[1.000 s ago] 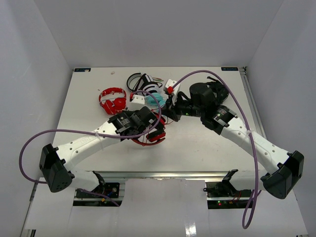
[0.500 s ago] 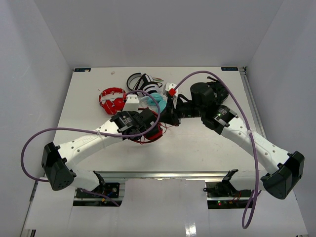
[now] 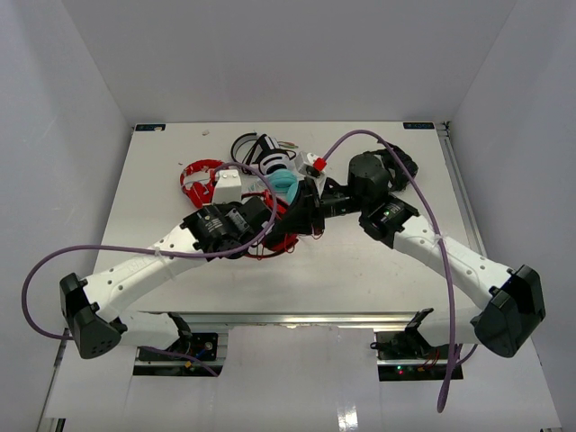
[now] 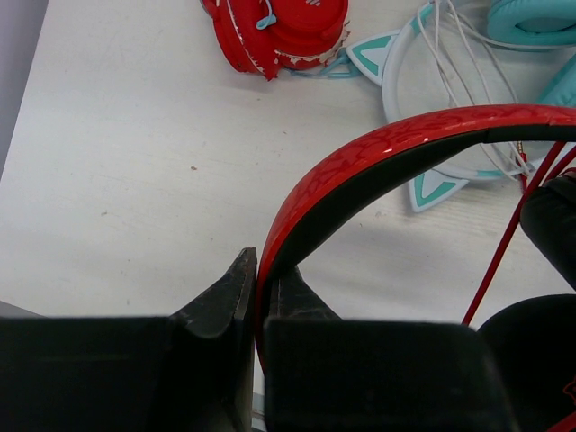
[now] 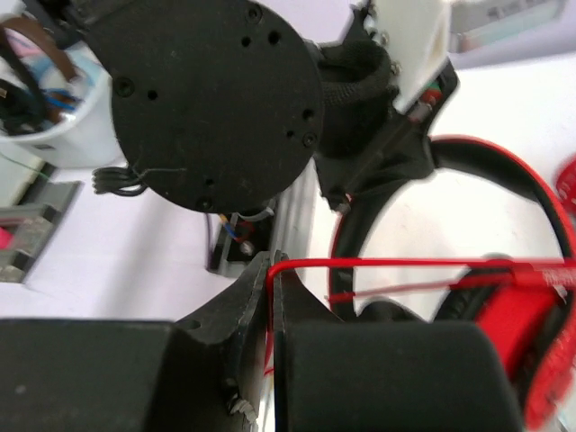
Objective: Wrap the headphones
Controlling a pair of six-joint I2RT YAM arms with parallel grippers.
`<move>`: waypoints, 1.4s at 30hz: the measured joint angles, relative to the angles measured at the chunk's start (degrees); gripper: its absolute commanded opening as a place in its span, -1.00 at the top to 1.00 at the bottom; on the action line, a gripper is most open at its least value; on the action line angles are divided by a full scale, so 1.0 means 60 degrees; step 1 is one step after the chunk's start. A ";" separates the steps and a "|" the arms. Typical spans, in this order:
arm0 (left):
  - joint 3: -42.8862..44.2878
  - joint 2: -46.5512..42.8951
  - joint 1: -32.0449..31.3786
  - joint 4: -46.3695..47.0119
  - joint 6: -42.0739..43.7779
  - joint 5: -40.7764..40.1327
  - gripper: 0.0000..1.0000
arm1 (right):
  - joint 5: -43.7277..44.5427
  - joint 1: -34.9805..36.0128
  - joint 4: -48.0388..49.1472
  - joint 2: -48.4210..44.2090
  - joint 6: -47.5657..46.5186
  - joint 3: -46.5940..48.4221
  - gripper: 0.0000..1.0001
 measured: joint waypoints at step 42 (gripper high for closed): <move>0.2925 0.0892 0.0202 -0.1004 0.0181 0.0398 1.00 | -0.3091 0.0657 1.0358 0.2675 1.1413 -0.0816 0.85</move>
